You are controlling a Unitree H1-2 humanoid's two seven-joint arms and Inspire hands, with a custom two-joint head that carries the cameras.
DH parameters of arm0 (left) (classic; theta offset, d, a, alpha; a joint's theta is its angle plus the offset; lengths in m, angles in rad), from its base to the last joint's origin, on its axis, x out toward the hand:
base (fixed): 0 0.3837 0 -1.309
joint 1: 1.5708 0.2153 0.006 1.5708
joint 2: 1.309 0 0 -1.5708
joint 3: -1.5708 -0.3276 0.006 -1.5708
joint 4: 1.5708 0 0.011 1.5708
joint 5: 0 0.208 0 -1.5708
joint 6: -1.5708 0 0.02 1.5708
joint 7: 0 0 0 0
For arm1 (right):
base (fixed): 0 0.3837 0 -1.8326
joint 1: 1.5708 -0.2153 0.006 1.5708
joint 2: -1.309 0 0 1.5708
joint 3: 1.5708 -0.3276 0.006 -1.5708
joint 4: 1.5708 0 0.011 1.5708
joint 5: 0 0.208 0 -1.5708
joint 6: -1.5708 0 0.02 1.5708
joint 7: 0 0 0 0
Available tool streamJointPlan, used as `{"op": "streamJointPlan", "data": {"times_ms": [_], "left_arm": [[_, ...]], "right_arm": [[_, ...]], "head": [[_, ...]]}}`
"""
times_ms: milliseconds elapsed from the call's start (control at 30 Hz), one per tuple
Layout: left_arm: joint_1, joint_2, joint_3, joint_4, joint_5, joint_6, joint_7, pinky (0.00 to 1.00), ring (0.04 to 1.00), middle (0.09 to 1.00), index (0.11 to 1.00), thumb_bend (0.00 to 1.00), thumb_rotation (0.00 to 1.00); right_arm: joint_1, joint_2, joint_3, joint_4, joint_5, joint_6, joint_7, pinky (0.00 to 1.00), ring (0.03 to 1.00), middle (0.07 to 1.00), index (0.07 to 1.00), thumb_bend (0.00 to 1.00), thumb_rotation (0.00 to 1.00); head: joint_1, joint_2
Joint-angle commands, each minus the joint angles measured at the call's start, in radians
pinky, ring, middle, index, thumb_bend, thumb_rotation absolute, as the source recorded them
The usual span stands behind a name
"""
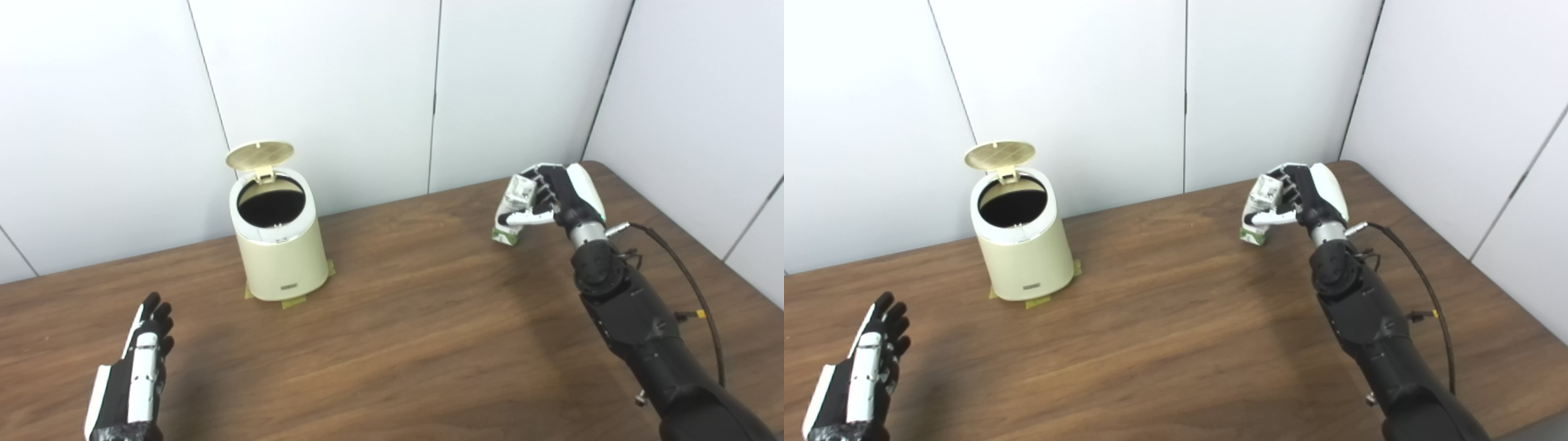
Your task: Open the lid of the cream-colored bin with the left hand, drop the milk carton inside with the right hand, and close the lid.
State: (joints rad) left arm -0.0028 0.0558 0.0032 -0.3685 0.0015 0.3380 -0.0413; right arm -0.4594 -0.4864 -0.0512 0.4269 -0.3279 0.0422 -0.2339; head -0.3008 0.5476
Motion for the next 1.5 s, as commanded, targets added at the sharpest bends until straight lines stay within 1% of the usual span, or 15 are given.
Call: {"op": "streamJointPlan", "data": {"times_ms": [0,33,100,167,233,333,433,533,633,733,867,1033,1133,1267,1467], "left_arm": [[-0.022,0.002,-0.005,-0.009,0.006,-0.036,-0.002,1.0,0.986,0.976,1.0,0.3,1.0],[-0.021,0.002,-0.007,-0.007,0.008,-0.038,0.0,1.0,0.986,0.976,1.0,0.29,1.0],[-0.019,-0.002,-0.012,-0.008,0.014,-0.035,0.004,1.0,0.979,0.973,0.997,0.29,1.0],[-0.013,-0.01,-0.015,-0.006,0.016,-0.035,0.008,0.99,0.975,0.968,0.991,0.31,1.0],[-0.009,-0.015,-0.016,0.0,0.017,-0.042,0.009,0.99,0.973,0.966,0.987,0.32,1.0],[-0.004,-0.023,-0.016,0.013,0.017,-0.065,0.012,0.98,0.964,0.957,0.978,0.33,1.0],[-0.003,-0.03,-0.018,0.024,0.02,-0.081,0.014,0.97,0.957,0.952,0.978,0.34,1.0],[-0.002,-0.037,-0.028,0.037,0.032,-0.1,0.017,0.96,0.956,0.95,0.979,0.35,1.0],[-0.002,-0.051,-0.037,0.06,0.044,-0.121,0.028,0.96,0.952,0.944,0.972,0.37,0.97],[0.0,-0.062,-0.046,0.084,0.051,-0.143,0.036,0.95,0.947,0.938,0.963,0.38,0.96],[0.001,-0.068,-0.058,0.112,0.058,-0.175,0.038,0.94,0.938,0.934,0.961,0.39,0.97],[0.0,-0.077,-0.071,0.131,0.077,-0.201,0.05,0.96,0.946,0.932,0.961,0.41,0.99],[0.002,-0.089,-0.076,0.131,0.088,-0.196,0.059,0.99,0.952,0.93,0.956,0.43,0.96],[0.003,-0.103,-0.084,0.127,0.102,-0.184,0.064,1.0,0.958,0.931,0.951,0.45,0.96],[0.004,-0.107,-0.097,0.14,0.127,-0.189,0.071,1.0,0.974,0.932,0.945,0.51,0.96]], "right_arm": [[-0.047,-0.01,-0.023,-0.104,-0.008,-0.03,-0.026,0.31,0.367,0.494,0.523,0.51,0.0],[-0.045,-0.002,-0.024,-0.132,-0.009,-0.015,-0.021,0.31,0.368,0.496,0.517,0.51,0.0],[-0.041,0.014,-0.021,-0.198,-0.027,0.021,-0.013,0.37,0.394,0.502,0.494,0.52,0.0],[-0.038,0.038,-0.012,-0.265,-0.03,0.016,-0.004,0.37,0.403,0.508,0.488,0.52,0.0],[-0.038,0.058,-0.011,-0.305,-0.026,0.023,0.005,0.36,0.397,0.513,0.494,0.52,0.0],[-0.047,0.093,-0.001,-0.351,-0.033,0.046,0.018,0.32,0.374,0.5,0.523,0.51,0.0],[-0.067,0.129,0.015,-0.386,-0.04,0.066,0.038,0.35,0.383,0.494,0.515,0.52,0.0],[-0.088,0.164,0.028,-0.414,-0.032,0.058,0.061,0.32,0.372,0.493,0.533,0.51,0.0],[-0.106,0.206,0.049,-0.468,-0.031,0.076,0.092,0.32,0.37,0.493,0.536,0.51,0.0],[-0.129,0.246,0.076,-0.492,-0.032,0.059,0.111,0.3,0.365,0.49,0.543,0.51,0.0],[-0.169,0.307,0.112,-0.491,-0.049,0.063,0.112,0.28,0.357,0.481,0.549,0.51,0.0],[-0.214,0.354,0.149,-0.466,-0.074,0.082,0.125,0.28,0.356,0.482,0.549,0.51,0.0],[-0.234,0.376,0.152,-0.44,-0.061,0.068,0.129,0.29,0.362,0.485,0.545,0.51,0.0],[-0.265,0.402,0.163,-0.385,-0.054,0.019,0.124,0.28,0.361,0.484,0.548,0.51,0.0],[-0.299,0.453,0.161,-0.299,-0.05,0.007,0.087,0.27,0.354,0.482,0.548,0.51,0.0]], "head": [[0.002,0.001],[0.01,0.001],[0.023,0.001],[0.048,-0.008],[0.059,-0.016],[0.074,-0.02],[0.102,-0.018],[0.151,-0.018],[0.194,-0.024],[0.218,-0.031],[0.237,-0.039],[0.258,-0.043],[0.268,-0.043],[0.282,-0.044],[0.298,-0.047]]}}
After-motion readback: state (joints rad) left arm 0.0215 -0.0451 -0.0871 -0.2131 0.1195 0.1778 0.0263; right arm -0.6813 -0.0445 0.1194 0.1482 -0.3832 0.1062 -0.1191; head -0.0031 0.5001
